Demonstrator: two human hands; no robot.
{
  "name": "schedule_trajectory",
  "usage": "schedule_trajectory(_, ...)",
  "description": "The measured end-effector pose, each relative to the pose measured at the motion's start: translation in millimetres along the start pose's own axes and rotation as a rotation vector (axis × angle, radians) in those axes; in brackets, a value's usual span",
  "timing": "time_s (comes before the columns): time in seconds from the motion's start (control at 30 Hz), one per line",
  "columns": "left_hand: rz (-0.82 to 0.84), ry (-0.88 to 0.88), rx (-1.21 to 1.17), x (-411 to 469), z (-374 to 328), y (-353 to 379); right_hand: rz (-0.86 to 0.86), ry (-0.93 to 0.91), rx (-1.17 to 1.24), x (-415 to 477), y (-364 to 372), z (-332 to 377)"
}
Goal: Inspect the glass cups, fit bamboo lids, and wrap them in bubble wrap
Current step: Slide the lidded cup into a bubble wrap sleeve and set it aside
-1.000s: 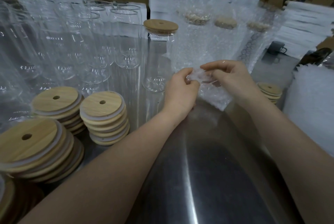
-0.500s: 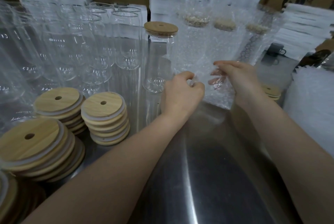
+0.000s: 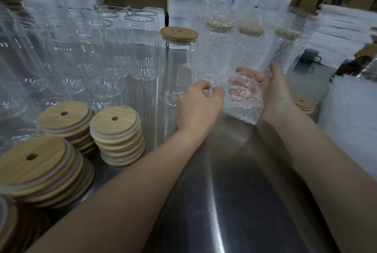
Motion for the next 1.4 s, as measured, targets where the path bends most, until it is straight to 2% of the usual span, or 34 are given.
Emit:
schedule_trajectory(0.2,0.033,0.043,0.017,-5.2,-5.6,0.4,0.035,0.009,0.005,-5.7,4.1,-1.3)
schedule_trajectory(0.3,0.009,0.065,-0.001,-8.7,-7.7,0.0,-0.007,-0.066,-0.114,-10.2,12.9,-0.3)
schedule_trajectory(0.4,-0.021,0.084,0.006,-12.1,-9.9,0.1,-0.073,-0.377,-0.436,-16.9,23.5,6.8)
schedule_trajectory(0.47,-0.031,0.082,-0.006,-13.0,-9.4,0.4,-0.039,-0.632,-0.637,-28.5,35.4,14.1)
schedule_trajectory(0.57,-0.035,0.071,-0.033,-11.7,-7.5,1.3,0.071,-0.889,-0.702,-48.8,63.1,26.0)
schedule_trajectory(0.63,-0.025,0.046,-0.063,-10.9,-6.7,2.3,0.177,-0.867,-0.706,-55.1,86.0,27.1)
schedule_trajectory(0.73,-0.024,-0.008,-0.109,-9.0,-5.9,2.6,0.291,-0.615,-0.809,-51.6,118.3,15.7)
schedule_trajectory(0.83,-0.02,-0.054,-0.146,-6.6,-5.0,1.5,0.33,-0.436,-0.92,-40.4,138.1,-0.1)
schedule_trajectory(0.93,-0.002,-0.124,-0.181,-4.2,-2.3,3.2,0.3,-0.419,-0.936,-28.7,144.3,-10.0)
schedule_trajectory(1.0,0.005,-0.132,-0.206,-4.3,-1.4,3.5,0.252,-0.464,-0.914,-27.3,143.5,-14.2)
schedule_trajectory(1.1,0.036,-0.122,-0.223,-6.2,-1.2,4.6,0.193,-0.639,-0.788,-38.0,138.3,-14.2)
schedule_trajectory(1.2,0.024,-0.172,-0.278,-4.2,3.7,4.2,0.19,-0.729,-0.432,-50.4,125.7,-4.3)
schedule_trajectory(1.3,0.052,-0.221,-0.359,-2.3,7.3,6.2,0.182,-0.567,-0.008,-55.7,108.7,7.7)
schedule_trajectory(1.4,0.015,-0.242,-0.425,-0.1,10.1,4.9,0.182,-0.372,0.203,-55.2,90.2,13.4)
Point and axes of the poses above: each hand's wrist, its own x-axis towards the middle knuckle, its own y-axis out of the palm, z = x × y, the point moved 4 cm from there along x, towards the middle knuckle, and after that the axes turned 14 degrees about x, right-handed, at the moved point
